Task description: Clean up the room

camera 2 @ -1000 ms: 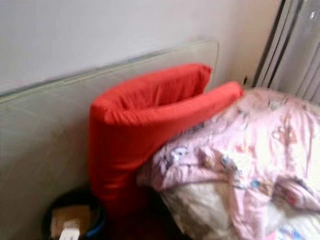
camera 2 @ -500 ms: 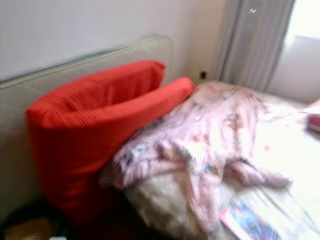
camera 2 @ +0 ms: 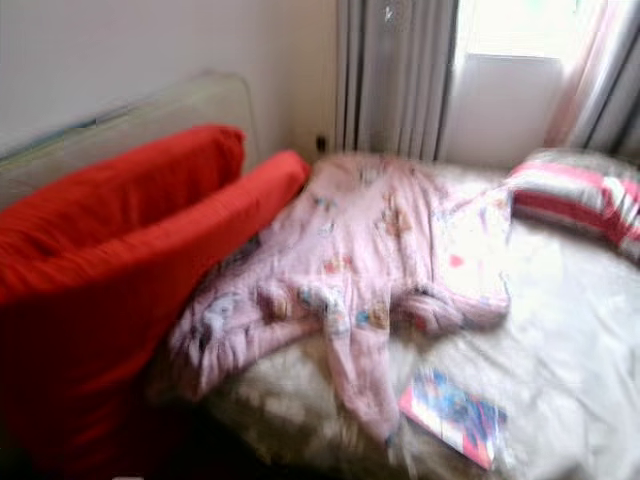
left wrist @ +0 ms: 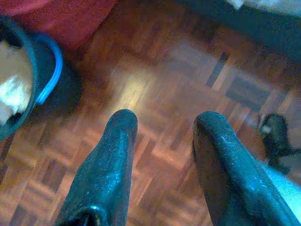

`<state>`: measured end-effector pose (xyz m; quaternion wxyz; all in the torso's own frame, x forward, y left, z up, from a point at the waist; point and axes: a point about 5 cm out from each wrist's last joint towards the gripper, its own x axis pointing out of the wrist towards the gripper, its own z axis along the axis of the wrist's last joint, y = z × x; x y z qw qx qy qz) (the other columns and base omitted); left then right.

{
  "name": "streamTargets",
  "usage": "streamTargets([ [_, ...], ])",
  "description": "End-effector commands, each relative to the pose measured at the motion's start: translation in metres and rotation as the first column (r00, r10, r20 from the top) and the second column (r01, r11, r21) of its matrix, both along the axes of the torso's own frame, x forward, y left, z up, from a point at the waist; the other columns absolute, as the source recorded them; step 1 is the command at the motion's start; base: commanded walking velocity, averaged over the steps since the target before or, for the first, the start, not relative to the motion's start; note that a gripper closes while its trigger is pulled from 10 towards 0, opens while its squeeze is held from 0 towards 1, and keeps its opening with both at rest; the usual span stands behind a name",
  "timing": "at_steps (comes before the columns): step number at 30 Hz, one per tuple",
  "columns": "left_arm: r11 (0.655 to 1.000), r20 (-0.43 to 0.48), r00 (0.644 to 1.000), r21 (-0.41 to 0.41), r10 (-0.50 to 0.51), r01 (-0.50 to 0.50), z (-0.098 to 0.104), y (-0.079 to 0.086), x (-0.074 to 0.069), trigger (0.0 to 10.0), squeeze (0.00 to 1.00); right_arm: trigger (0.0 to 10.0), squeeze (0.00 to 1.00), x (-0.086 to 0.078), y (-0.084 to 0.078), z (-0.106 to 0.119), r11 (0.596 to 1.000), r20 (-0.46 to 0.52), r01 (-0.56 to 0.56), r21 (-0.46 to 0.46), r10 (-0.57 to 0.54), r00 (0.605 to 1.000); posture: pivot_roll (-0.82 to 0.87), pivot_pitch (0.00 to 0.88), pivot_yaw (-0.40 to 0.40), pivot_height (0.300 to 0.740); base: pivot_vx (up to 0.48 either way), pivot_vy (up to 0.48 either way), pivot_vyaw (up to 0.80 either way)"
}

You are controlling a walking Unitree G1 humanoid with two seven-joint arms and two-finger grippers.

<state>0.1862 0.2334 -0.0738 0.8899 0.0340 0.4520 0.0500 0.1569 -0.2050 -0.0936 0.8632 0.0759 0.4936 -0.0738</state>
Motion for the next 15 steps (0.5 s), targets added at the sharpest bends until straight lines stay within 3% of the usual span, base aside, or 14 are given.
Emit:
streamTargets([
  [1, 1.000, -0.015, 1.000, 0.016, -0.010, 0.010, -0.001, -0.002, -0.001, 10.0, 0.00, 10.0, 0.00, 0.003, 0.005, 0.000, 1.000, 0.007, -0.007, 0.011, 0.007, 1.000, -0.04, 0.000, 0.045, 0.740, 0.000, 0.000, -0.75],
  [8, 0.999, -0.001, 1.000, 0.023, -0.027, 0.027, 0.002, -0.008, 0.009, 10.0, 0.00, 10.0, 0.00, 0.002, 0.005, 0.000, 1.000, 0.003, -0.017, 0.010, 0.017, 1.000, -0.04, 0.000, 0.048, 0.740, 0.000, -0.305, -0.75],
  [15, 0.999, -0.004, 1.000, 0.022, -0.024, 0.024, 0.003, -0.005, 0.010, 10.0, 0.00, 10.0, 0.00, 0.000, 0.006, -0.001, 1.000, -0.001, -0.018, 0.011, 0.018, 1.000, -0.05, 0.000, 0.053, 0.740, 0.000, 0.000, -0.75],
])
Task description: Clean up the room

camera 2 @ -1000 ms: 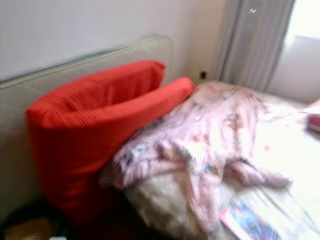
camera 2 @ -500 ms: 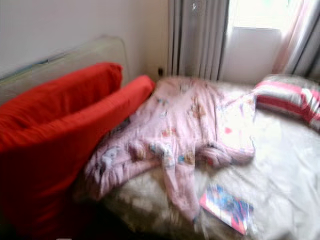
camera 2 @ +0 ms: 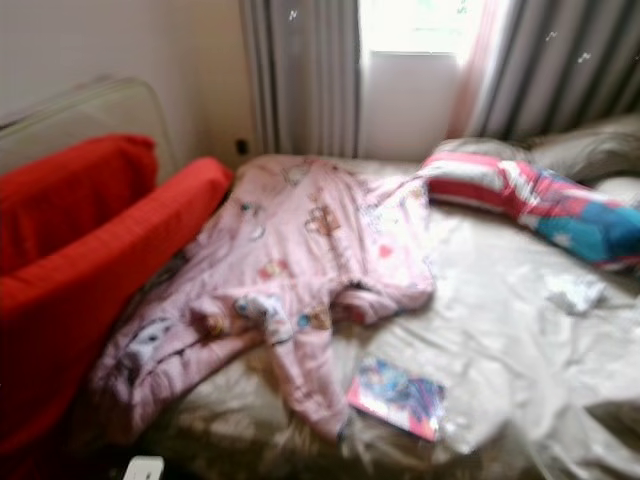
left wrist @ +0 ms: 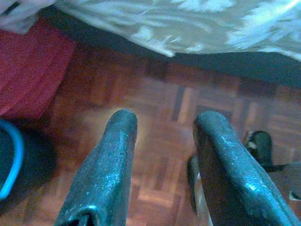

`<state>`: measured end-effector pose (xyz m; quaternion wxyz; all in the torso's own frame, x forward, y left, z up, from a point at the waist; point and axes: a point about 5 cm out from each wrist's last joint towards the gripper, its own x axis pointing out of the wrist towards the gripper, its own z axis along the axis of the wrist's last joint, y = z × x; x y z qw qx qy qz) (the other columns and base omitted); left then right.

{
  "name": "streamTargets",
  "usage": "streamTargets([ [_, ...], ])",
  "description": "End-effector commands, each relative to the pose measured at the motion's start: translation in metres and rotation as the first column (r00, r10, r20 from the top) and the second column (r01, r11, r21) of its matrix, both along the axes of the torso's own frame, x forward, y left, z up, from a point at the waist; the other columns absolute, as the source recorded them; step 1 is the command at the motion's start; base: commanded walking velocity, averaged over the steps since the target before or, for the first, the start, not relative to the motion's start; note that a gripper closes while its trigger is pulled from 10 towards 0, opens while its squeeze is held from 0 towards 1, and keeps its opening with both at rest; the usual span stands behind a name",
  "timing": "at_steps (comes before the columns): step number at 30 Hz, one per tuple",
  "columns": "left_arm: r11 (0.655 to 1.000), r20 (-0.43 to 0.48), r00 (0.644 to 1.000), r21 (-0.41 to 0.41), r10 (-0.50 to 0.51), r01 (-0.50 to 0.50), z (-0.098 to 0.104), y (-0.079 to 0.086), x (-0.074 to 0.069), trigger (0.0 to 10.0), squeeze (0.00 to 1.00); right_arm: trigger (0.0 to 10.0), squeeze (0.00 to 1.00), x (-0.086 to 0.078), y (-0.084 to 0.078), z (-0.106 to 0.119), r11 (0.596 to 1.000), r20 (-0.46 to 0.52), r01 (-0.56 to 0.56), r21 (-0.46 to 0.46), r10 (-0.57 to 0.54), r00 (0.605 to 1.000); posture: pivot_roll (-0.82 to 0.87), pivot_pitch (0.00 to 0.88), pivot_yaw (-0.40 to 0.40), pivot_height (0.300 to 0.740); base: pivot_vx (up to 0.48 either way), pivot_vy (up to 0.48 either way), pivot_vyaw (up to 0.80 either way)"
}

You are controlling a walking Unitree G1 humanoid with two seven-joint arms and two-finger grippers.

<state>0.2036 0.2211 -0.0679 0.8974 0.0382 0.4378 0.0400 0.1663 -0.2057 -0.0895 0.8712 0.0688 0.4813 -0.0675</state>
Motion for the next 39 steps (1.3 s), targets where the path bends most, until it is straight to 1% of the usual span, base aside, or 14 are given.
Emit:
streamTargets([
  [1, 1.000, -0.031, 1.000, 0.015, -0.001, 0.001, -0.0024, 0.0062, -0.0065, 10.0, 0.00, 10.0, 0.00, -0.0093, 0.0072, -0.0051, 1.000, -0.031, -0.001, 0.020, 0.002, 1.000, -0.05, 0.000, 0.053, 0.740, 0.000, 0.000, -0.76],
  [10, 1.000, -0.031, 0.999, 0.002, -0.011, 0.011, -0.0023, 0.0043, -0.0057, 10.0, 0.00, 10.0, 0.00, -0.0103, 0.0079, -0.0056, 1.000, -0.033, -0.009, 0.017, 0.009, 0.999, -0.05, 0.000, 0.055, 0.740, 0.000, 0.000, -0.75],
  [12, 1.000, -0.029, 1.000, -0.002, -0.008, 0.008, -0.0023, 0.0041, -0.0057, 10.0, 0.00, 10.0, 0.00, -0.0103, 0.0075, -0.0055, 1.000, -0.028, 0.005, 0.018, -0.004, 1.000, -0.05, 0.000, 0.054, 0.740, 0.000, 0.000, -0.51],
  [24, 0.999, -0.015, 0.999, -0.026, 0.032, -0.032, -0.0017, 0.0033, -0.0042, 10.0, 0.00, 10.0, 0.00, -0.0071, 0.0059, -0.0037, 1.000, -0.005, 0.021, 0.017, -0.021, 1.000, -0.04, 0.000, 0.044, 0.740, 0.000, 0.000, 0.00],
  [31, 0.999, -0.014, 0.999, -0.029, 0.041, -0.042, -0.0015, 0.0034, -0.0036, 10.0, 0.00, 10.0, 0.00, -0.0059, 0.0059, -0.0033, 1.000, -0.010, -0.017, 0.004, 0.017, 1.000, -0.04, 0.000, 0.041, 0.740, 0.000, 0.000, 0.00],
  [36, 0.998, -0.013, 0.999, -0.034, 0.047, -0.047, -0.0011, 0.0033, -0.0029, 10.0, 0.00, 10.0, 0.00, -0.0052, 0.0053, -0.0030, 1.000, -0.010, -0.017, -0.001, 0.017, 1.000, -0.04, 0.000, 0.036, 0.740, 0.252, 0.000, 0.00],
  [39, 0.998, -0.013, 0.999, -0.037, 0.050, -0.050, -0.0012, 0.0030, -0.0028, 10.0, 0.00, 10.0, 0.00, -0.0056, 0.0050, -0.0031, 1.000, -0.009, 0.005, 0.008, -0.005, 1.000, -0.04, 0.000, 0.031, 0.740, 0.263, 0.000, 0.00],
])
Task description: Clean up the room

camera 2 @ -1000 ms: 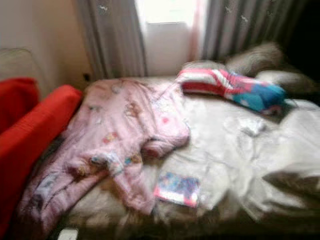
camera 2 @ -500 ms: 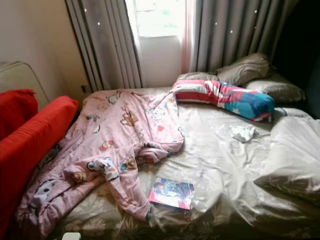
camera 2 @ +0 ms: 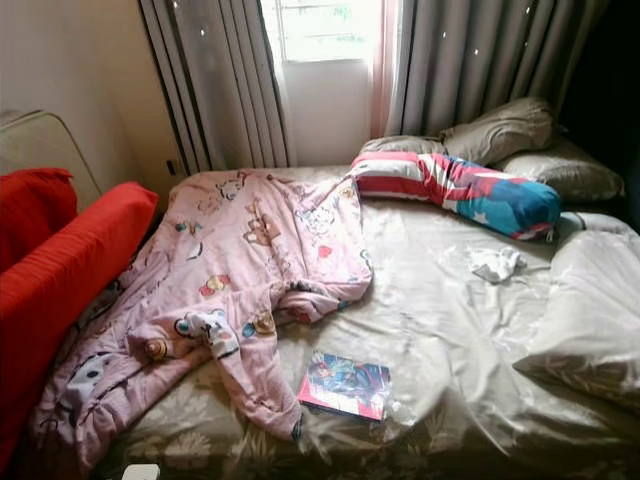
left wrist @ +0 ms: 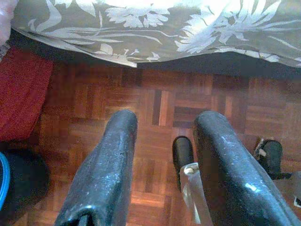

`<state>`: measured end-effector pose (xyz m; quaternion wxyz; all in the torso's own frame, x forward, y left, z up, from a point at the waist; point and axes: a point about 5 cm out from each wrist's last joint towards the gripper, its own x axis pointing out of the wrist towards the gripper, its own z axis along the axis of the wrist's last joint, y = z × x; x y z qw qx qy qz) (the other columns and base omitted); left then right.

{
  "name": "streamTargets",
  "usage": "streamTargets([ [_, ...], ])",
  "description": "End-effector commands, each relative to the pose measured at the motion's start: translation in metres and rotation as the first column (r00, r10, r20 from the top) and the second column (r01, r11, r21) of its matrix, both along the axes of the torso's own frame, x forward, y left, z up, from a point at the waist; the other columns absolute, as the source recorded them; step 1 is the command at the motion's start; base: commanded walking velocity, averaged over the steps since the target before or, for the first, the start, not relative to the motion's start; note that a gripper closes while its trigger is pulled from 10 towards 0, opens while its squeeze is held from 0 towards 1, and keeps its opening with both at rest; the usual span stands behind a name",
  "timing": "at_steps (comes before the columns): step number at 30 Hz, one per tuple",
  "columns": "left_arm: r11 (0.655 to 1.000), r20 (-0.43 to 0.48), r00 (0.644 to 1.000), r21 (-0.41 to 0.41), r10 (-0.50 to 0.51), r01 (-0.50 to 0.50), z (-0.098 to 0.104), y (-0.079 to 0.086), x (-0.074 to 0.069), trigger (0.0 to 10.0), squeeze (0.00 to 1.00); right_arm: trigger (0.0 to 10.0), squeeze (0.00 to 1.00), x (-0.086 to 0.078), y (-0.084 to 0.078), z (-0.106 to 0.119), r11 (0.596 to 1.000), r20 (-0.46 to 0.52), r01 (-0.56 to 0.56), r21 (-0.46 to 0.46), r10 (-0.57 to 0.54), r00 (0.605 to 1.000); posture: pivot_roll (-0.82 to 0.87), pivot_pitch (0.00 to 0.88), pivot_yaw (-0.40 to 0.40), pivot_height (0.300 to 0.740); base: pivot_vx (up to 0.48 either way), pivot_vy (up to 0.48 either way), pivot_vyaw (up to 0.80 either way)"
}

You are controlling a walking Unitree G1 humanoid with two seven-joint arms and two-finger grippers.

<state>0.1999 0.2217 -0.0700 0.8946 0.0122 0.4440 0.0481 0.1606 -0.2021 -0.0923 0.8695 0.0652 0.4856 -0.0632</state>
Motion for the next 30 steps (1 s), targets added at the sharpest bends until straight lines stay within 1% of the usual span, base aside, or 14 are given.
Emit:
streamTargets([
  [1, 1.000, -0.002, 1.000, 0.002, 0.013, -0.013, 0.0009, 0.0023, 0.0010, 10.0, 0.00, 10.0, 0.00, 0.0003, 0.0014, -0.0001, 1.000, 0.002, 0.018, 0.011, -0.018, 1.000, -0.04, 0.000, 0.029, 0.740, 0.262, 0.000, 0.00],
  [7, 1.000, -0.002, 1.000, -0.005, 0.023, -0.023, 0.0004, 0.0017, 0.0004, 10.0, 0.00, 10.0, 0.00, 0.0005, 0.0003, 0.0002, 1.000, 0.006, 0.022, 0.007, -0.022, 1.000, -0.04, 0.000, 0.022, 0.740, 0.276, 0.000, 0.00],
  [12, 1.000, -0.001, 1.000, -0.008, 0.026, -0.026, 0.0003, 0.0009, 0.0004, 10.0, 0.00, 10.0, 0.00, 0.0012, -0.0009, 0.0007, 1.000, 0.002, -0.011, -0.011, 0.011, 1.000, -0.04, 0.001, 0.016, 0.740, 0.308, 0.000, 0.00],
  [13, 1.000, -0.001, 1.000, -0.011, 0.029, -0.029, 0.0002, 0.0005, 0.0005, 10.0, 0.00, 10.0, 0.00, 0.0020, -0.0011, 0.0012, 1.000, 0.011, -0.012, -0.009, 0.012, 1.000, -0.04, 0.002, 0.014, 0.740, 0.319, 0.000, 0.59],
  [17, 0.999, 0.000, 1.000, -0.014, 0.031, -0.031, 0.0003, 0.0002, 0.0008, 10.0, 0.00, 10.0, 0.00, 0.0024, -0.0015, 0.0015, 1.000, 0.016, -0.006, -0.008, 0.006, 1.000, -0.04, 0.002, 0.014, 0.740, 0.319, 0.000, 0.62],
  [20, 0.999, 0.001, 1.000, -0.014, 0.031, -0.031, 0.0004, 0.0001, 0.0011, 10.0, 0.00, 10.0, 0.00, 0.0019, -0.0017, 0.0012, 1.000, 0.017, 0.018, 0.000, -0.018, 1.000, -0.04, 0.001, 0.013, 0.740, 0.320, 0.000, 0.00],
  [30, 1.000, 0.015, 1.000, -0.012, 0.023, -0.023, 0.0022, 0.0011, 0.0036, 10.0, 0.00, 10.0, 0.00, 0.0032, -0.0017, 0.0022, 0.999, 0.043, 0.043, 0.003, -0.043, 0.998, -0.04, 0.005, 0.020, 0.740, 0.330, 0.000, 0.00],
])
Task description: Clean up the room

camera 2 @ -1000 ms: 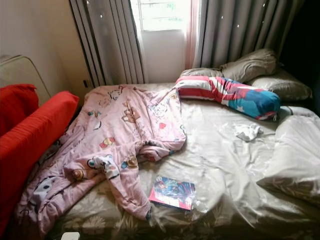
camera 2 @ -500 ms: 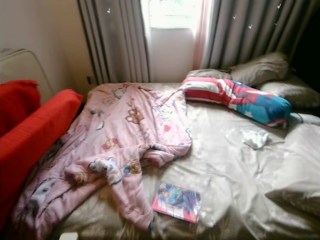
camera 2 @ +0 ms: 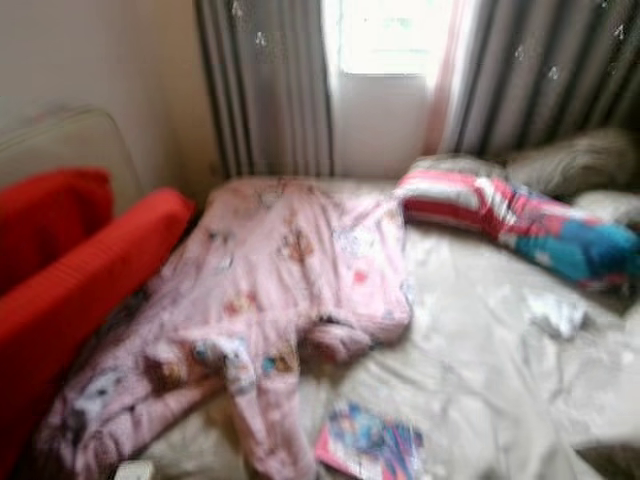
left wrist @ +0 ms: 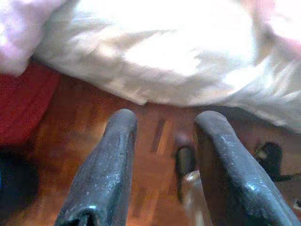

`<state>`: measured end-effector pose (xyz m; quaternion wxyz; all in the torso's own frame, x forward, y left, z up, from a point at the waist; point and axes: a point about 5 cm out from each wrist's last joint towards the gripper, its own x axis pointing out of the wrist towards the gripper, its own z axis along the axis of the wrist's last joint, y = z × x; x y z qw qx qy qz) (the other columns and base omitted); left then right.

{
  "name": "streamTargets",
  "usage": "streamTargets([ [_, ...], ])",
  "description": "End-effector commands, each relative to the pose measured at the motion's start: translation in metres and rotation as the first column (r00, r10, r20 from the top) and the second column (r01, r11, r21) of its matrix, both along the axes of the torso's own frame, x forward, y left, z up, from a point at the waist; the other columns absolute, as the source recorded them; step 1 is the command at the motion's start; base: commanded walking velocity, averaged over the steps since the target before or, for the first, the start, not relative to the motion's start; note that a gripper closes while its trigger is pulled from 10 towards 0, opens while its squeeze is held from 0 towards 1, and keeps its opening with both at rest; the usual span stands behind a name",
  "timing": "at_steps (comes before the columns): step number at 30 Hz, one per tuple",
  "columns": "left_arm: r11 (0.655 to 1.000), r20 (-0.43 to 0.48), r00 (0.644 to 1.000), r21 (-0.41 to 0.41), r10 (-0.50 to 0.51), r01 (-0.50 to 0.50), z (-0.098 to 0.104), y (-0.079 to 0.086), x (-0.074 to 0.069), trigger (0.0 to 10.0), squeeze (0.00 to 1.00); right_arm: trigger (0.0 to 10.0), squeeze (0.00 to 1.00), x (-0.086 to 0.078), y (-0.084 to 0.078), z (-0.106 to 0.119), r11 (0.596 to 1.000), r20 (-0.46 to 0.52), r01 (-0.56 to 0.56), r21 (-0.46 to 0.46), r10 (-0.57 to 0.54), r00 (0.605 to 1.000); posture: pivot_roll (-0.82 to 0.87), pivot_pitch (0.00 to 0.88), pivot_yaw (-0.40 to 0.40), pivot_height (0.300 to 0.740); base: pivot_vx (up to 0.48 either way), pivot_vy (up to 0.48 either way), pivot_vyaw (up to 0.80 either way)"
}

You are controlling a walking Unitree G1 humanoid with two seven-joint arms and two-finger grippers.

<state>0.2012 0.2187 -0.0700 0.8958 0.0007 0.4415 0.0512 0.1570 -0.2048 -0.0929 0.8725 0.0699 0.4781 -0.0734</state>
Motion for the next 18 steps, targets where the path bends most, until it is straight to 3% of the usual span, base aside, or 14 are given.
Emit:
streamTargets([
  [1, 1.000, 0.012, 1.000, 0.006, 0.007, -0.007, 0.003, 0.004, 0.003, 10.0, 0.00, 10.0, 0.00, 0.007, 0.001, 0.003, 1.000, 0.032, 0.025, 0.006, -0.025, 0.999, -0.04, 0.005, 0.020, 0.740, 0.326, 0.000, 0.00],
  [11, 1.000, 0.204, 0.979, 0.000, 0.021, -0.022, 0.024, 0.016, 0.028, 10.0, 0.00, 10.0, 0.00, 0.016, -0.003, 0.011, 0.998, 0.174, 0.052, -0.033, -0.045, 0.984, -0.05, 0.008, 0.026, 0.740, 0.063, 0.000, 0.00],
  [13, 1.000, 0.293, 0.956, -0.001, 0.030, -0.031, 0.033, 0.024, 0.033, 10.0, 0.00, 10.0, 0.00, 0.065, -0.002, 0.042, 0.997, 0.375, 0.028, -0.067, 0.000, 0.927, -0.05, 0.009, 0.025, 0.740, 0.000, 0.000, 0.00],
  [14, 0.999, 0.372, 0.928, 0.002, 0.031, -0.034, 0.042, 0.028, 0.039, 10.0, 0.00, 10.0, 0.00, 0.088, -0.001, 0.060, 0.996, 0.485, 0.011, -0.086, 0.032, 0.874, -0.05, 0.011, 0.026, 0.740, 0.000, 0.000, 0.00],
  [15, 1.000, 0.470, 0.883, 0.003, 0.025, -0.030, 0.054, 0.032, 0.046, 10.0, 0.00, 10.0, 0.00, 0.092, -0.001, 0.067, 0.994, 0.537, -0.008, -0.107, 0.065, 0.841, -0.06, 0.012, 0.024, 0.740, 0.000, 0.000, 0.00],
  [16, 1.000, 0.513, 0.858, 0.005, 0.012, -0.017, 0.059, 0.032, 0.048, 10.0, 0.00, 10.0, 0.00, 0.093, -0.001, 0.071, 0.993, 0.564, -0.012, -0.119, 0.077, 0.822, -0.06, 0.011, 0.022, 0.740, 0.000, 0.000, 0.00],
  [18, 1.000, 0.547, 0.837, 0.007, -0.004, 0.000, 0.064, 0.031, 0.050, 10.0, 0.00, 10.0, 0.00, 0.094, -0.002, 0.074, 0.992, 0.588, -0.013, -0.129, 0.087, 0.804, -0.06, 0.011, 0.022, 0.740, 0.000, 0.000, 0.00],
])
